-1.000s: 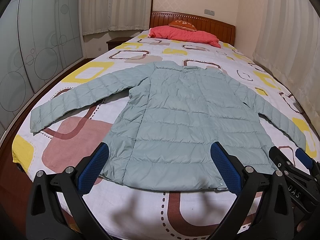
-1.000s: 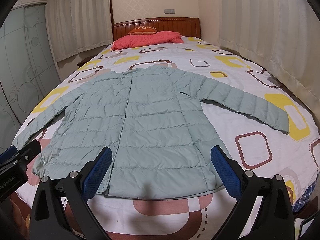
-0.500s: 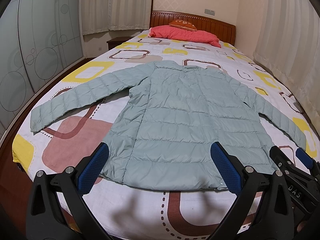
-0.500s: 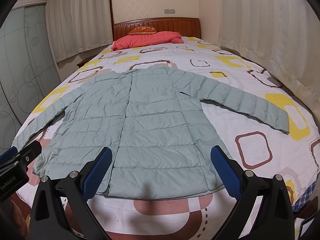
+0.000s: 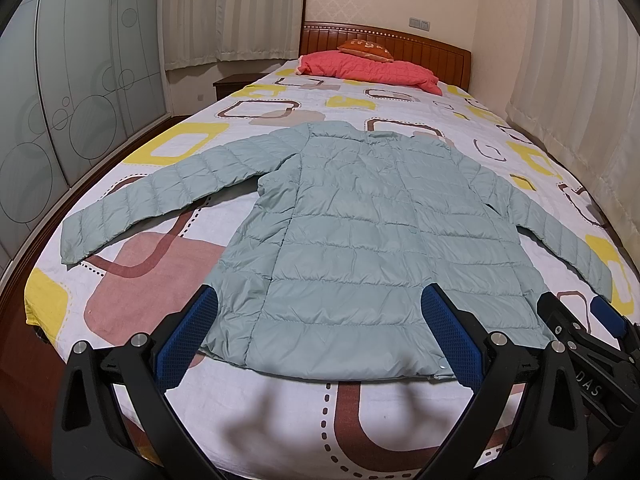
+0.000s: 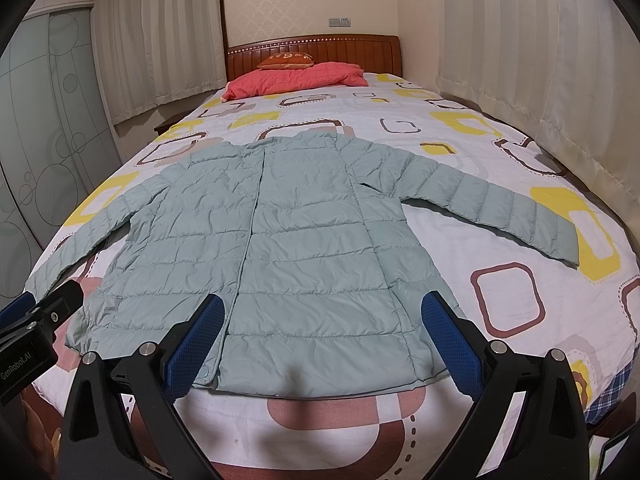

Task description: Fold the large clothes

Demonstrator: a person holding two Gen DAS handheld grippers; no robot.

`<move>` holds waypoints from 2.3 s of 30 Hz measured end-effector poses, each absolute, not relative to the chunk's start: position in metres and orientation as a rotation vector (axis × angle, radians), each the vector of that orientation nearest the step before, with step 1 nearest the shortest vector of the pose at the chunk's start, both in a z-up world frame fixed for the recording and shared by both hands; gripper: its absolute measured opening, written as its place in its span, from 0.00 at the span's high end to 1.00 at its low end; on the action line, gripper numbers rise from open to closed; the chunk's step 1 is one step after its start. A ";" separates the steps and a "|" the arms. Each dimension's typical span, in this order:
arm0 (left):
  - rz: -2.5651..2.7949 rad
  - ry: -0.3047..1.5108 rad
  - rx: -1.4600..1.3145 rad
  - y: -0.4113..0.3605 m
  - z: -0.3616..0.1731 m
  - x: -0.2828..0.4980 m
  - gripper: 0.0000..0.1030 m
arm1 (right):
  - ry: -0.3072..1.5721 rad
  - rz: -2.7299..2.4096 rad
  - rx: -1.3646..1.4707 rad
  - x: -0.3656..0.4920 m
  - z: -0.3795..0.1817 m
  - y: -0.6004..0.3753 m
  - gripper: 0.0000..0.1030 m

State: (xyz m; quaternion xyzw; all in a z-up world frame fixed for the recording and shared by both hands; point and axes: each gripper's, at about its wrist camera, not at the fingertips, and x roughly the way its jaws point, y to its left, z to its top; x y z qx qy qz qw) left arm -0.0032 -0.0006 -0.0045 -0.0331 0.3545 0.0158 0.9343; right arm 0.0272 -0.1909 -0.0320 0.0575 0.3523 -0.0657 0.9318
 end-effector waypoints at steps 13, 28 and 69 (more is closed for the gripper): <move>0.034 0.727 -0.069 -0.001 -0.004 -0.003 0.02 | 0.722 -0.134 0.121 0.027 -0.033 -0.191 0.05; 0.248 0.775 -0.211 0.081 -0.038 0.050 0.02 | 0.710 -0.231 0.290 0.063 -0.050 -0.269 0.05; 0.658 0.900 -0.317 0.201 -0.126 0.126 0.02 | 0.221 -0.517 1.234 0.049 -0.159 -0.539 0.32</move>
